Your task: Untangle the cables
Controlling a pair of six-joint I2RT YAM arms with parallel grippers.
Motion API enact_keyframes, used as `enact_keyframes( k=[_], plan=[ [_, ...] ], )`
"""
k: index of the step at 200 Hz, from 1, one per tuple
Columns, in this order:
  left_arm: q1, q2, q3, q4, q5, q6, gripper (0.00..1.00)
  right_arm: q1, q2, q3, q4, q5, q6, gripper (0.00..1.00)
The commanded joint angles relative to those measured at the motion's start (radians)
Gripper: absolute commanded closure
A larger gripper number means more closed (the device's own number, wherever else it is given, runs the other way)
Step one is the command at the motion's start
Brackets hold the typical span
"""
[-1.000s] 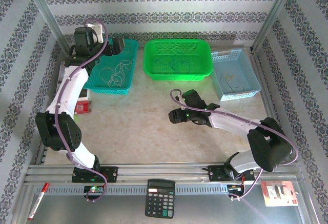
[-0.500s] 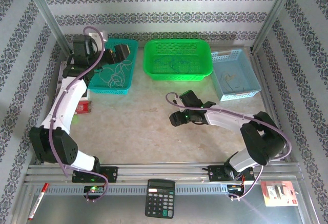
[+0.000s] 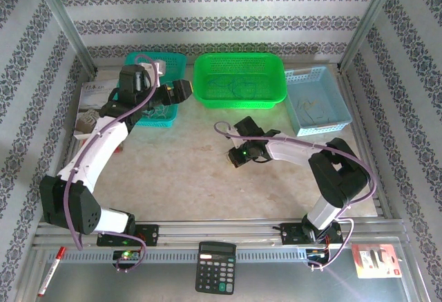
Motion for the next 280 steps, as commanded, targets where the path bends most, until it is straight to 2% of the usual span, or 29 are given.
enact_keyframes(
  k=[1,59,114,144,187,280],
  plan=[
    [-0.018,-0.029,-0.035,0.047,-0.017,-0.018,0.0,-0.005,-0.065,0.011,0.003,-0.06,0.017,1.0],
    [-0.05,-0.042,-0.154,0.107,-0.01,-0.058,0.0,-0.089,-0.211,-0.025,0.091,-0.183,0.15,1.0],
    [-0.141,-0.045,-0.308,0.374,0.045,-0.274,0.0,-0.176,-0.317,-0.06,0.236,-0.25,0.322,1.0],
    [-0.189,-0.02,-0.354,0.543,0.062,-0.389,0.1,-0.18,-0.341,-0.056,0.275,-0.28,0.365,1.0],
    [-0.245,0.037,-0.344,0.694,0.057,-0.47,0.21,-0.179,-0.352,-0.05,0.287,-0.296,0.38,1.0],
    [-0.319,0.128,-0.289,0.753,0.057,-0.494,0.4,-0.163,-0.343,-0.044,0.305,-0.3,0.389,1.0]
  ],
)
